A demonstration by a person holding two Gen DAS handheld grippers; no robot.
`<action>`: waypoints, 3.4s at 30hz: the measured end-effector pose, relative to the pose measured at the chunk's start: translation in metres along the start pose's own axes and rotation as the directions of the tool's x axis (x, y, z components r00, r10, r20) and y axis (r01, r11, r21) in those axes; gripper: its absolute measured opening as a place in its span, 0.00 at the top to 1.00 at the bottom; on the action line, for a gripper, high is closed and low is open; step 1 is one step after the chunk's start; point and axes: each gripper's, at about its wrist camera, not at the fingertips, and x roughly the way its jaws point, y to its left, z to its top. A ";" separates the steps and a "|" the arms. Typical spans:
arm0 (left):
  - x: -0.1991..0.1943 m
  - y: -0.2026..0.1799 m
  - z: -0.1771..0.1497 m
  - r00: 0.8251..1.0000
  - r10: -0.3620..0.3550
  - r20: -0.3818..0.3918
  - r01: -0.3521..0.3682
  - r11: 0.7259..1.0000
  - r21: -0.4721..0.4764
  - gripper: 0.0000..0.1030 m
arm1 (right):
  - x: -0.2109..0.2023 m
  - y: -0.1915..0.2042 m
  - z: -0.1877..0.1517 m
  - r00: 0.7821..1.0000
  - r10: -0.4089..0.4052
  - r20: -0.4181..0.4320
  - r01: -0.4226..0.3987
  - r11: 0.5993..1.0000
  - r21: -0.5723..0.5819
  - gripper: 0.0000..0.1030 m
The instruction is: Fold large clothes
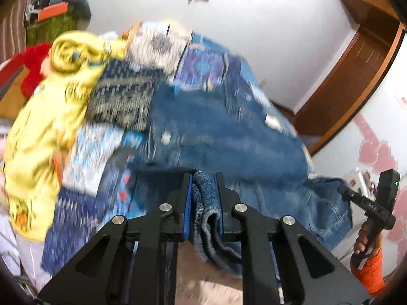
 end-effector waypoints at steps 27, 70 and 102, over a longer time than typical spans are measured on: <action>0.228 0.082 0.117 0.959 0.256 -0.126 -0.273 0.951 -0.147 0.85 | 0.163 -0.112 0.128 0.987 -0.121 -0.107 0.138 0.975 0.171 0.90; 0.189 -0.034 0.032 0.936 0.308 -0.172 -0.241 0.914 0.326 0.19 | 0.151 0.010 0.061 0.960 -0.188 -0.210 0.117 0.944 -0.310 0.39; 0.198 0.050 0.114 0.908 0.345 -0.236 -0.270 0.915 0.300 0.15 | 0.186 0.000 0.134 0.963 -0.190 -0.193 0.145 0.963 -0.227 0.36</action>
